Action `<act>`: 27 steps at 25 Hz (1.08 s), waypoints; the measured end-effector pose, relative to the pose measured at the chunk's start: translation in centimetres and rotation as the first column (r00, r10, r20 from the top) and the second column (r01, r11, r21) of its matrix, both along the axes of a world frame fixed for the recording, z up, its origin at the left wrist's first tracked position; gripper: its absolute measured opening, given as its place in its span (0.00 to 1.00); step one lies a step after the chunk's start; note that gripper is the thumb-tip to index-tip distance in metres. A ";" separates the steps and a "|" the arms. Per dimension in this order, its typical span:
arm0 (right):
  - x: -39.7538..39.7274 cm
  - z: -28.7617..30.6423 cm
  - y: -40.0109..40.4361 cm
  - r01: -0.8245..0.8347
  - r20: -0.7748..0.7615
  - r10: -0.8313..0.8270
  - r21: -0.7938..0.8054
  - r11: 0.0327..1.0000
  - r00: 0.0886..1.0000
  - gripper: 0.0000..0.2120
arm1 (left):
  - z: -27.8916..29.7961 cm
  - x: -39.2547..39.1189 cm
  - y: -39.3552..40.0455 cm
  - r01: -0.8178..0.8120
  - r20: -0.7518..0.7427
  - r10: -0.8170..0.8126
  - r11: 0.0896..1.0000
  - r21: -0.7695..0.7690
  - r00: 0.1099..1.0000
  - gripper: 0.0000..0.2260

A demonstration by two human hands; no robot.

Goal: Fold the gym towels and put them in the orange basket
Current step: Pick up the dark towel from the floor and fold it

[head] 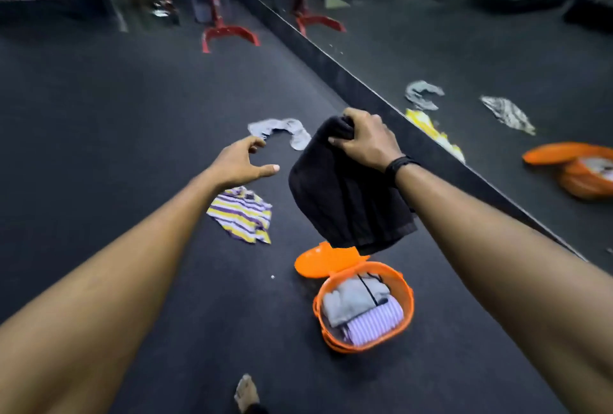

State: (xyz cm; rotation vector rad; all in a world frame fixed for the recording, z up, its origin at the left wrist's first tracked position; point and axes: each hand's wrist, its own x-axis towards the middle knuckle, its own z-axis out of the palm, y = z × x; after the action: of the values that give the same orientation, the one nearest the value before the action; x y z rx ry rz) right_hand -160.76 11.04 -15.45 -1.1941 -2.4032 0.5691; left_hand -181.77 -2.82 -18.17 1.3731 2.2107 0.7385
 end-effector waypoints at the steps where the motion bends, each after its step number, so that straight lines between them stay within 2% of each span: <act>1: 1.8 -1.5 0.6 0.038 0.018 -0.037 -0.026 0.999 0.999 0.13 | -1.7 1.5 1.7 0.052 0.016 -0.052 0.998 -0.031 0.999 0.29; 7: 9.1 -9.3 3.6 0.236 0.113 -0.223 -0.112 0.965 0.968 0.13 | -10.3 5.8 9.8 0.298 0.105 -0.285 0.943 -0.148 0.953 0.30; 12: 12.0 -15.5 6.6 0.380 0.224 -0.335 -0.199 0.903 0.915 0.15 | -16.8 5.8 16.0 0.417 0.148 -0.393 0.884 -0.213 0.908 0.30; 17: 12.5 -27.4 7.1 0.465 0.276 -0.395 -0.275 0.841 0.877 0.12 | -27.3 7.5 19.6 0.524 0.190 -0.489 0.790 -0.318 0.852 0.31; 19: 12.5 -33.2 6.7 0.462 0.299 -0.373 -0.327 0.824 0.878 0.10 | -32.3 8.4 19.9 0.561 0.195 -0.528 0.743 -0.366 0.826 0.32; 24: 11.8 -48.9 6.8 0.289 0.308 -0.132 -0.548 0.785 0.942 0.10 | -46.5 9.9 19.9 0.571 0.215 -0.542 0.663 -0.484 0.812 0.32; 27: 11.8 -59.1 9.7 0.253 0.325 -0.055 -0.608 0.752 0.944 0.11 | -55.9 11.2 19.9 0.567 0.209 -0.545 0.649 -0.508 0.812 0.30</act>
State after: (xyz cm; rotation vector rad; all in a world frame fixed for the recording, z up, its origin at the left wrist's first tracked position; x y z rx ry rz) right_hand -148.92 20.78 -74.53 -1.8531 -2.3618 1.3271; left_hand -170.59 17.06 -74.07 1.5617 1.6049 -0.1073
